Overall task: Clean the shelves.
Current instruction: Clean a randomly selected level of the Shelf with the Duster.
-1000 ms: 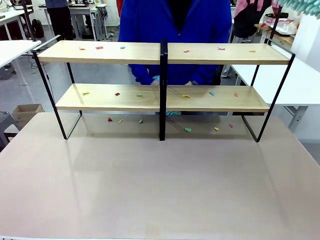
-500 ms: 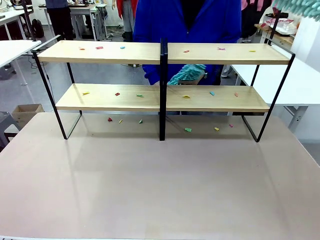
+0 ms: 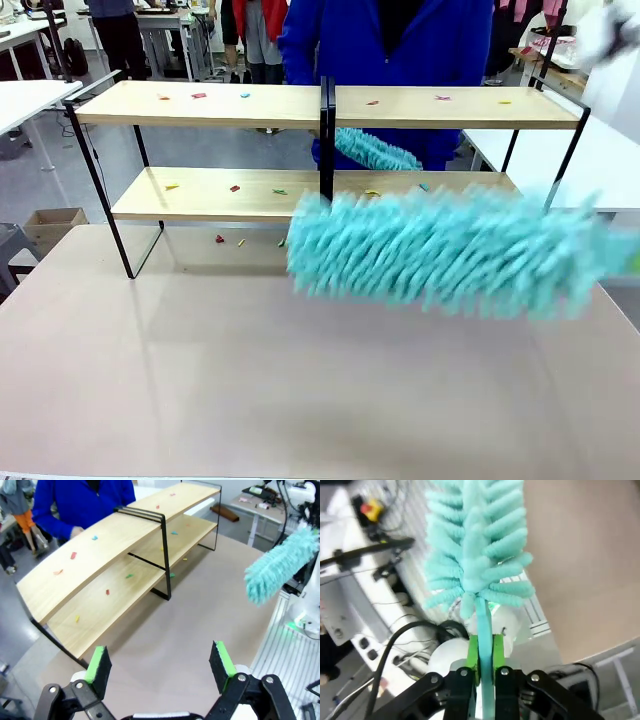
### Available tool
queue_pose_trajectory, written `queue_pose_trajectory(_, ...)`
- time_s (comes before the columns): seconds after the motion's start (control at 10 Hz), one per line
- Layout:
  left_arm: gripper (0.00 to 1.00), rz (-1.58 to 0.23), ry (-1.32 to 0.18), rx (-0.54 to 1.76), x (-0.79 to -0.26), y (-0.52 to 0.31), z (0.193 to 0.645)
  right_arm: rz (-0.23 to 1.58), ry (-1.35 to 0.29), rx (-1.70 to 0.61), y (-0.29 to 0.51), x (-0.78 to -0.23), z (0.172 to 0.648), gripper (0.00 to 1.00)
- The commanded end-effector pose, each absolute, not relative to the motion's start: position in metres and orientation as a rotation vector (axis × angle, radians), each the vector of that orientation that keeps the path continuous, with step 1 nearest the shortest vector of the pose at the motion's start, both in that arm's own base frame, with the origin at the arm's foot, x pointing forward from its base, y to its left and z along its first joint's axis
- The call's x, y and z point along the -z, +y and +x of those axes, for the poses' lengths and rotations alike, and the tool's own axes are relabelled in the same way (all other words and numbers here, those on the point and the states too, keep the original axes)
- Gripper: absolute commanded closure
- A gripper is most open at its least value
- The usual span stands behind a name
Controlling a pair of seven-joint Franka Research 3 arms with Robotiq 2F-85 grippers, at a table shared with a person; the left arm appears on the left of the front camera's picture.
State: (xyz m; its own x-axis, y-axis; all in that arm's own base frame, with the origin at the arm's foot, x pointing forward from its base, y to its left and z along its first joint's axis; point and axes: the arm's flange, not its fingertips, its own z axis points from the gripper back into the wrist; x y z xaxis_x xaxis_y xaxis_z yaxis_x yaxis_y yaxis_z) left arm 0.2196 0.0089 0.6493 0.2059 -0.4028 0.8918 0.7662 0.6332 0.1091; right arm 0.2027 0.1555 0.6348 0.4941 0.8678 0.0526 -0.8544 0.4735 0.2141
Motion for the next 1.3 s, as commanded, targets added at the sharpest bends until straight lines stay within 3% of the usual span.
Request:
queue_pose_trajectory(0.0, 0.00, -0.400, -1.083, 0.845, -0.650, 0.009, 0.220, 0.312, 0.063, -1.034, 0.121, -0.663, 0.200, 0.88)
queue_pose_trajectory(0.1, 0.00, -0.400, -1.083, 0.845, -0.650, 0.009, 0.220, 0.312, 0.063, -1.034, 0.121, -0.663, 0.200, 0.88)
queue_pose_trajectory(0.3, 0.00, -0.400, -1.083, 0.845, -0.650, 0.009, 0.220, 0.172, 0.074, -1.112, 0.194, -0.621, 0.215, 0.88)
queue_pose_trajectory(0.7, 0.00, -0.400, -1.083, 0.845, -0.650, 0.009, 0.220, 0.095, 0.012, -1.093, 0.295, -0.606, 0.253, 0.88)
queue_pose_trajectory(1.0, 0.00, -0.400, -1.083, 0.845, -0.650, 0.009, 0.220, 0.103, 0.177, -1.188, 0.273, -0.620, 0.201, 0.88)
queue_pose_trajectory(1.2, 0.00, -0.400, -1.083, 0.845, -0.650, 0.009, 0.220, 0.194, 0.285, -1.449, 0.250, -0.632, 0.137, 0.88)
